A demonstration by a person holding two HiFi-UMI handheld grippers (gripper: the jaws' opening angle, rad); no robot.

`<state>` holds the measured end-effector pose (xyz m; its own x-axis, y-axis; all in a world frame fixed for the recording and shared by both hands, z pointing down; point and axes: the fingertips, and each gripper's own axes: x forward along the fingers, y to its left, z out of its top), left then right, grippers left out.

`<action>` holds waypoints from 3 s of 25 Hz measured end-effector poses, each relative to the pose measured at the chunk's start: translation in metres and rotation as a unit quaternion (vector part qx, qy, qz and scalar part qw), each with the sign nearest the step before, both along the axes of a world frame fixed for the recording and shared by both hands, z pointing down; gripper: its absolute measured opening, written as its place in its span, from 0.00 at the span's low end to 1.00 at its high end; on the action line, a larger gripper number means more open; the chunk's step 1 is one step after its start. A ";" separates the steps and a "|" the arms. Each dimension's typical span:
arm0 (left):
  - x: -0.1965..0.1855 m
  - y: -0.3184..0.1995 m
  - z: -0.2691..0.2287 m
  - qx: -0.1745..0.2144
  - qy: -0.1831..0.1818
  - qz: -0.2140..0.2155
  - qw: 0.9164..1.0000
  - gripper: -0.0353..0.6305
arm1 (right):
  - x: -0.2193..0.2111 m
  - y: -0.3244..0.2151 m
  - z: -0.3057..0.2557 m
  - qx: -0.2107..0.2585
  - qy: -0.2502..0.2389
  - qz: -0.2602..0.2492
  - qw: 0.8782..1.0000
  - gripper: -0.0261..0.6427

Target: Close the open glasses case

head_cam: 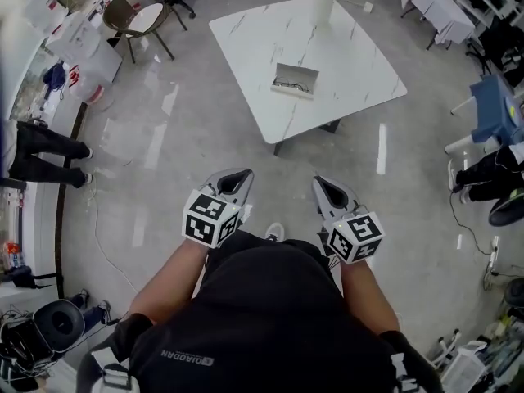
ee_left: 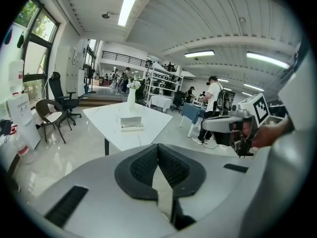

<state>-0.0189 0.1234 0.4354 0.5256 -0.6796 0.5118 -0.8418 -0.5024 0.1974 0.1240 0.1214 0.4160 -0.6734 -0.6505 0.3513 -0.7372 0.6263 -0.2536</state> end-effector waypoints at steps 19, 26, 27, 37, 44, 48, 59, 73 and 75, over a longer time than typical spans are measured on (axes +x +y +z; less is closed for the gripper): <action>0.009 -0.013 0.011 -0.024 -0.016 -0.018 0.999 0.06 | 0.023 -0.023 0.019 -0.027 -0.016 -0.001 1.000 0.04; 0.017 -0.040 0.010 -0.011 -0.004 0.001 1.000 0.06 | 0.032 -0.033 0.027 -0.031 -0.006 0.023 0.999 0.04; 0.017 -0.043 0.009 -0.009 -0.004 0.004 1.000 0.06 | 0.033 -0.034 0.028 -0.032 -0.002 0.025 0.999 0.04; -0.004 -0.086 0.016 -0.025 0.005 0.010 1.000 0.06 | 0.016 -0.085 0.023 -0.029 0.009 0.032 0.999 0.04; -0.022 -0.146 0.006 -0.018 0.011 0.013 1.000 0.06 | -0.005 -0.135 0.016 -0.029 0.012 0.033 0.999 0.04; -0.026 -0.179 0.002 -0.011 0.011 0.028 0.999 0.06 | -0.013 -0.163 0.014 -0.028 0.016 0.041 0.999 0.04; -0.046 -0.249 -0.002 0.011 -0.006 0.072 0.997 0.06 | -0.036 -0.222 0.008 -0.021 0.038 0.070 0.997 0.04; -0.058 -0.280 0.003 0.017 0.005 0.152 0.988 0.06 | -0.051 -0.249 0.007 -0.018 0.061 0.129 0.990 0.04; -0.057 -0.281 0.003 0.018 0.008 0.157 0.987 0.06 | -0.051 -0.251 0.007 -0.018 0.064 0.130 0.989 0.04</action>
